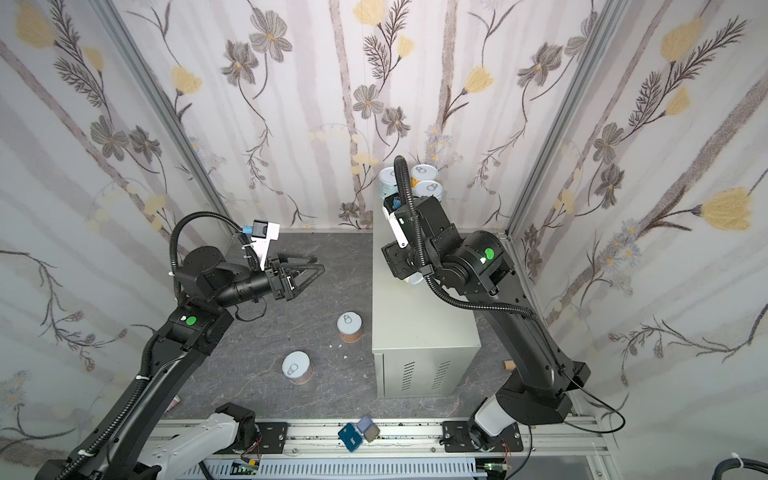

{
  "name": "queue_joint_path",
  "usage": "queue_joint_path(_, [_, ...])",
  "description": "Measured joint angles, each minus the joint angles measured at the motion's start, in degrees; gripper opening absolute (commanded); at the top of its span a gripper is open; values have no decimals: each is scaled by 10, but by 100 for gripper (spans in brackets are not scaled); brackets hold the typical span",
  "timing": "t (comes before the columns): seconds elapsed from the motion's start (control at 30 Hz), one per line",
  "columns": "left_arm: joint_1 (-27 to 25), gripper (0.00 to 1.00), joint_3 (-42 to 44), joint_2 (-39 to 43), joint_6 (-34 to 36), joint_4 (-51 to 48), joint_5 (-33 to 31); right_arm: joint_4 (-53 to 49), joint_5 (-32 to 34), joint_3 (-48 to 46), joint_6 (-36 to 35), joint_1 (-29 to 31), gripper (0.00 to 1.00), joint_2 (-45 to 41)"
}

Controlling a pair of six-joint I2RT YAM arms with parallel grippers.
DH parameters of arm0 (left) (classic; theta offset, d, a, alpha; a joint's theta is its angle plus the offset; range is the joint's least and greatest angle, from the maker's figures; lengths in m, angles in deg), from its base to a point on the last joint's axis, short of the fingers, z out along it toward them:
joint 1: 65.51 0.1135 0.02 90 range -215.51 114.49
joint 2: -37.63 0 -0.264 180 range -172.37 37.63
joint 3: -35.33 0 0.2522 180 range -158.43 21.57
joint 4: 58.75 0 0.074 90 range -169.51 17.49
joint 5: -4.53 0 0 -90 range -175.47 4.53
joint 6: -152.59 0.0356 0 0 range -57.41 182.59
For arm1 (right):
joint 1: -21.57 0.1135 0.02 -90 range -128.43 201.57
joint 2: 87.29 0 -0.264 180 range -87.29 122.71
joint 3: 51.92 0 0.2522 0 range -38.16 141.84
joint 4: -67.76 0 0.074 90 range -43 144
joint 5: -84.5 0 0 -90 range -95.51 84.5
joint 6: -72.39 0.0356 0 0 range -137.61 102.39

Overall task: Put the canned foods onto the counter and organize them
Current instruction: 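Lower the yellow can onto the cabinet top with the right gripper while left approaches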

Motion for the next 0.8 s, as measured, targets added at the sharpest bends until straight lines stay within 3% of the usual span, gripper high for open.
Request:
queue_joint_path(0.2, [0,100,-15,-34,-20,10,21,2,-2,0,0,0,90,-10])
queue_joint_path(0.43, [-36,100,-119,-103,-20,-6,52,49,-9,-13,1,-10,95,-67])
queue_joint_path(0.8, [-126,100,-297,-235,33,-107,41,143,-31,-249,23,-85,95,-236])
